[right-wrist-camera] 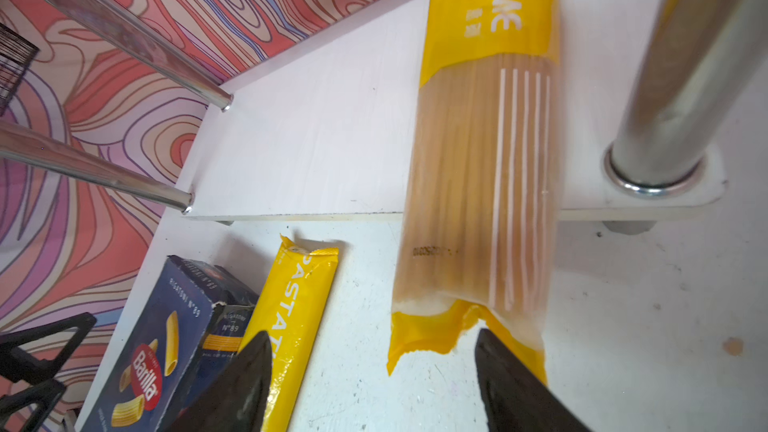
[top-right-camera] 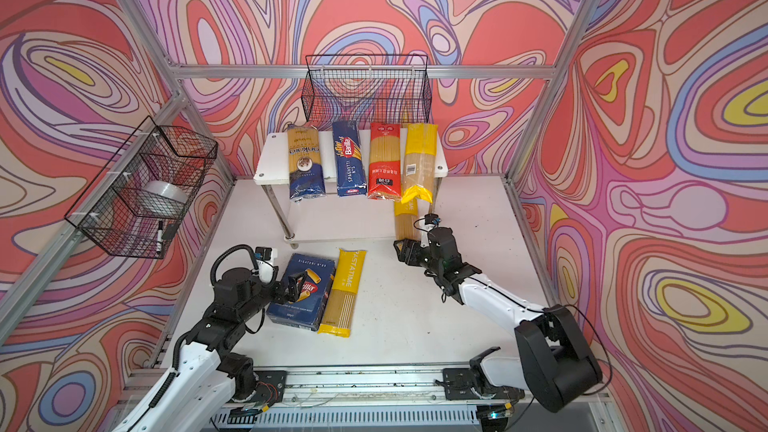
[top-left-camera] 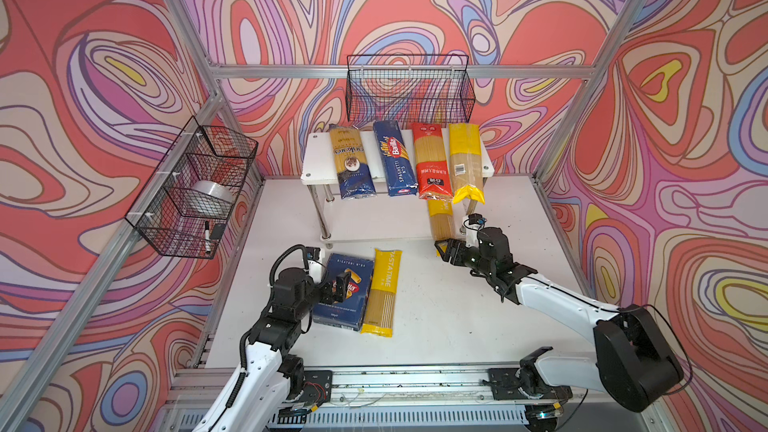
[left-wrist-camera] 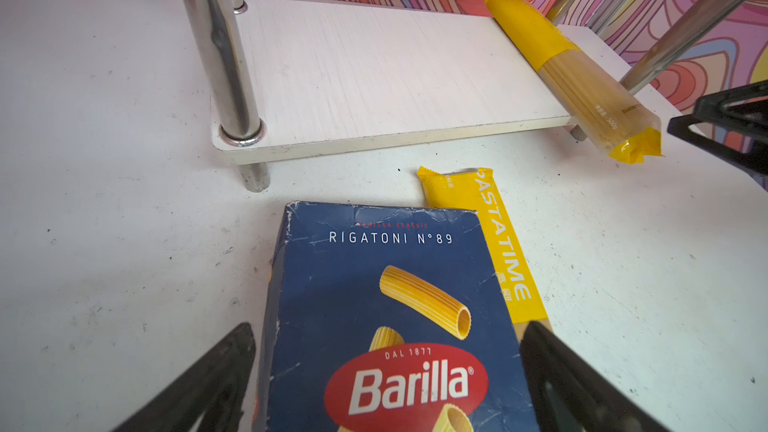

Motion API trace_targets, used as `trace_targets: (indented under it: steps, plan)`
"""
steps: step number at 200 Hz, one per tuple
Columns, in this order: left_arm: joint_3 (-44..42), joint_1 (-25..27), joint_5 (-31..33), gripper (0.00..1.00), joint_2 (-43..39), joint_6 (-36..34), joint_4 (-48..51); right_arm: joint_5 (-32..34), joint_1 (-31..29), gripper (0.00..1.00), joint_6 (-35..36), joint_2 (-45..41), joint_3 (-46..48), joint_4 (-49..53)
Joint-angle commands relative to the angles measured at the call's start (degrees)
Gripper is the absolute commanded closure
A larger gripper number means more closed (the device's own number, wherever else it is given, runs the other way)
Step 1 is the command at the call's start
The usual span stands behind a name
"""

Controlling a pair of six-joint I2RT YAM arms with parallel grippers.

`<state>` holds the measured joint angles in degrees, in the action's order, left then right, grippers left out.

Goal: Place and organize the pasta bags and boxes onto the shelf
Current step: 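Open the right gripper and release the Pastatime bag leaning on the shelf, then move the open right gripper over the remaining Pastatime bag by the rigatoni box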

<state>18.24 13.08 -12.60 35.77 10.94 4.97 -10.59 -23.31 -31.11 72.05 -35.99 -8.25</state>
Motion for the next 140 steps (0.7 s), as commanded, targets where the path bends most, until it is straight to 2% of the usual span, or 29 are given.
trace_targets:
  steps: [1,43,76,108,140]
  plan:
    - [1.3,0.1,0.1,0.00,0.1,-0.4,0.5,-0.6,0.1,0.21,0.3,-6.1,0.5,4.1]
    - [1.3,0.1,-0.1,0.00,0.5,-0.5,0.1,-4.6,-0.6,0.20,0.8,-14.4,-2.1,15.9]
    - [1.4,0.1,0.1,0.00,0.5,-0.5,0.2,-2.0,-2.9,0.20,-0.1,-21.5,-6.0,28.0]
    - [1.2,0.1,0.3,0.00,0.2,-0.4,0.3,-1.9,-4.9,0.19,-3.1,-29.1,-6.4,32.1]
    - [1.0,0.1,0.4,0.00,-0.3,-0.4,0.5,-2.1,-6.6,0.17,-5.6,-30.0,-4.0,34.1]
